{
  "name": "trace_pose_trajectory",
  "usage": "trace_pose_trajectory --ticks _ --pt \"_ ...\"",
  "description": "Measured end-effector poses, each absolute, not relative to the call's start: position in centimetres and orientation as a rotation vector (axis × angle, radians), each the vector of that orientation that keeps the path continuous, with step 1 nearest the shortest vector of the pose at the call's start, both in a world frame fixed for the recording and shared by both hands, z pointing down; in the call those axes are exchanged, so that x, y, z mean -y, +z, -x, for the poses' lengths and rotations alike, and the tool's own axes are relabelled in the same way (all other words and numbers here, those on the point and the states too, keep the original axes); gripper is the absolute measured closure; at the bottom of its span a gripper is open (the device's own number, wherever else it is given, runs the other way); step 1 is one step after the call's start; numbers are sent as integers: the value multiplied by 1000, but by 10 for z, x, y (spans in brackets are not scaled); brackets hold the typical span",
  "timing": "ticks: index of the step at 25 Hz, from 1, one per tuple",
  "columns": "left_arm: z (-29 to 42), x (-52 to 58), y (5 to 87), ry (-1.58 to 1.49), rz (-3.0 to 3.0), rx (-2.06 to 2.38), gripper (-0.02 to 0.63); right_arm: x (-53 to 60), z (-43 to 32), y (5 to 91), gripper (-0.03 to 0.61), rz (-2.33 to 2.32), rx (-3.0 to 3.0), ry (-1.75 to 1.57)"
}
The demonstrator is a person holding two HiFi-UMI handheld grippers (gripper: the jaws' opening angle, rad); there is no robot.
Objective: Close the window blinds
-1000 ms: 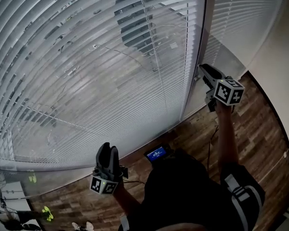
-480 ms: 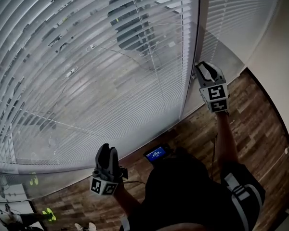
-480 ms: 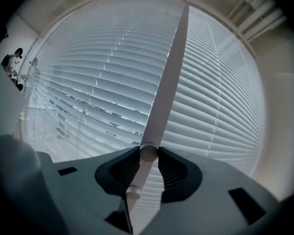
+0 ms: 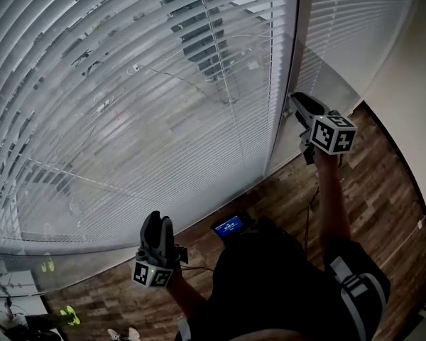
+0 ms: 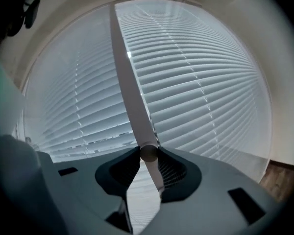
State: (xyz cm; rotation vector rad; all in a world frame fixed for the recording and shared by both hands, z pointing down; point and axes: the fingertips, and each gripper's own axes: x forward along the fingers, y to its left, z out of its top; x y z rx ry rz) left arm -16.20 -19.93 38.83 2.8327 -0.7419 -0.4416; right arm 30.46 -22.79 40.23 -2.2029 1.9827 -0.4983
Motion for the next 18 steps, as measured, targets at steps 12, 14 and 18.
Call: trace_pose_trajectory --ticks 12,14,18 --pt "161 197 382 -440 -2825 732 479 227 -288 392 422 2811 -2217 284" --pt "164 198 384 -427 -2827 739 479 227 -288 391 448 2851 -2213 314" --pt "160 203 389 -424 -2828 747 479 231 -295 395 451 2797 -2201 183"
